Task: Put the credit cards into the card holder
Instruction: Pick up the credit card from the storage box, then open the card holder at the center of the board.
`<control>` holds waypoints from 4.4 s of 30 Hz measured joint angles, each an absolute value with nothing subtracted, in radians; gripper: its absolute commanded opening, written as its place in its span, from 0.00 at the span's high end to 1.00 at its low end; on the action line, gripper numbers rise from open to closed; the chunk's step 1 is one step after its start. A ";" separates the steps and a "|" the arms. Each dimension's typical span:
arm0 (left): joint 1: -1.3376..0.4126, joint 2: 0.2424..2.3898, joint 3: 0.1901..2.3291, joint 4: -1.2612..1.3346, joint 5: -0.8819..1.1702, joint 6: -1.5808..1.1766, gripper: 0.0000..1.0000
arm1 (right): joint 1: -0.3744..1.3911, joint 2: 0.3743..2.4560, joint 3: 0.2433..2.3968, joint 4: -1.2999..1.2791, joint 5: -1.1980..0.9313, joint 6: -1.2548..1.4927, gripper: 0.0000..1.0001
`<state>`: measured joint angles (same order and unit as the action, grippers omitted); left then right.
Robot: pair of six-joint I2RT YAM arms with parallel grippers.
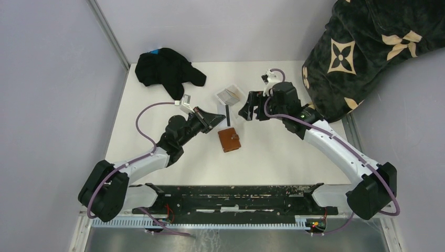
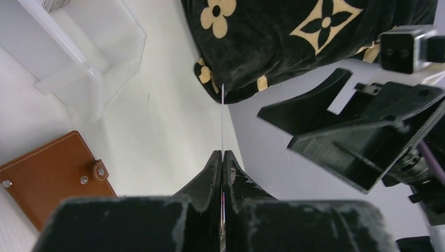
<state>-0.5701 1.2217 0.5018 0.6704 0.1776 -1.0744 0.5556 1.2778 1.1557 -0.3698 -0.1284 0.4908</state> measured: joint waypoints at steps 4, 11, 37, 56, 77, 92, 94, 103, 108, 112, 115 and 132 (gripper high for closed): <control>-0.570 1.244 0.502 0.708 0.181 -1.116 0.97 | 0.557 1.278 1.074 -0.319 -0.219 0.558 0.19; -0.584 1.286 0.502 0.803 0.191 -1.196 0.97 | 0.556 1.278 1.042 -0.207 -0.316 0.652 0.21; -0.614 1.452 0.469 1.142 0.246 -1.428 0.97 | 0.529 1.345 0.966 0.061 -0.445 0.891 0.86; -0.584 1.241 0.345 0.833 0.163 -1.375 0.48 | 0.514 1.337 0.986 -0.081 -0.434 0.806 0.99; -0.700 1.298 0.518 0.178 -0.080 -1.010 0.90 | 0.765 1.710 1.361 -0.577 -0.039 0.493 0.99; -0.709 1.414 0.580 0.128 -0.089 -0.942 0.93 | 0.804 1.859 1.466 -0.669 0.089 0.440 0.99; -0.709 1.423 0.585 0.127 -0.089 -0.937 0.93 | 0.805 1.870 1.473 -0.671 0.097 0.437 0.99; -0.709 1.481 0.625 0.110 -0.088 -0.923 0.93 | 0.810 1.907 1.483 -0.675 0.141 0.417 0.99; -0.709 1.502 0.642 0.102 -0.088 -0.921 0.94 | 0.810 1.909 1.483 -0.675 0.174 0.404 0.99; -0.709 1.514 0.646 0.099 -0.088 -0.918 0.94 | 0.810 1.909 1.483 -0.676 0.205 0.394 0.99; -0.709 1.514 0.646 0.098 -0.088 -0.918 0.94 | 0.810 1.909 1.482 -0.676 0.228 0.390 0.99; -0.716 1.514 0.646 0.098 -0.096 -0.918 0.94 | 0.735 1.895 1.360 -0.605 0.158 0.420 0.99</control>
<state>-0.7158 1.5143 0.6460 0.0978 -0.0959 -0.9176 0.7345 1.8946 1.3598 -0.6048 0.1581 0.4198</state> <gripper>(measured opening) 0.063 0.018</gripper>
